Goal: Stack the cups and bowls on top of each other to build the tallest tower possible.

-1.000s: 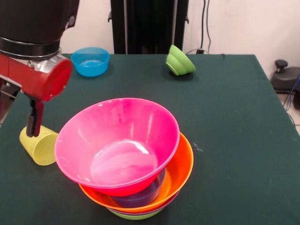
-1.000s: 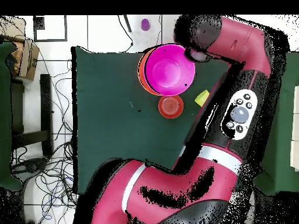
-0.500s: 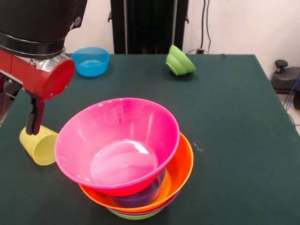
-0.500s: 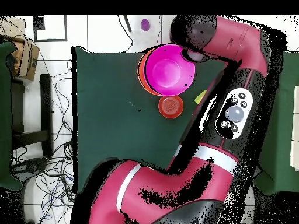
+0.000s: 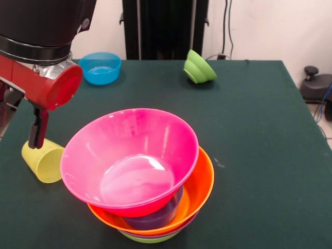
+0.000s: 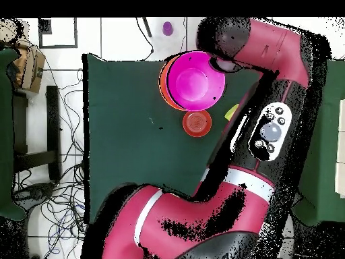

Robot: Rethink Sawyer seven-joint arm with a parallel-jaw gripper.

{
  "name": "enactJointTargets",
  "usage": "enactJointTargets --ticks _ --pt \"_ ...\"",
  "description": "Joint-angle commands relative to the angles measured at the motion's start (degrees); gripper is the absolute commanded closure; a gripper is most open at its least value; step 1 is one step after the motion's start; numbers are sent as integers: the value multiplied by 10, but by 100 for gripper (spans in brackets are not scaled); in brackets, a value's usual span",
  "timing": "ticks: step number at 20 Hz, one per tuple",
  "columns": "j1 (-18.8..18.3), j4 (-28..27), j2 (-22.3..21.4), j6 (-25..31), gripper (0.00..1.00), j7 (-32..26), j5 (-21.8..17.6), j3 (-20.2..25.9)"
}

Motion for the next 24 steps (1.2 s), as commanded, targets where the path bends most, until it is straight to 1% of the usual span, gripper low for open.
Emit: enactJointTargets --ticks 1,5,11,13,19,24 --pt "4 119 -10 -31 0 86 -12 50" --pt "-5 161 -27 -34 0 63 -17 53" --pt "-9 206 -34 -58 0 61 -27 47" --pt "-11 213 -36 -67 0 52 -28 50" --pt "-18 227 -34 -104 0 53 -20 63" --pt "-23 210 -15 -122 0 71 -8 66"
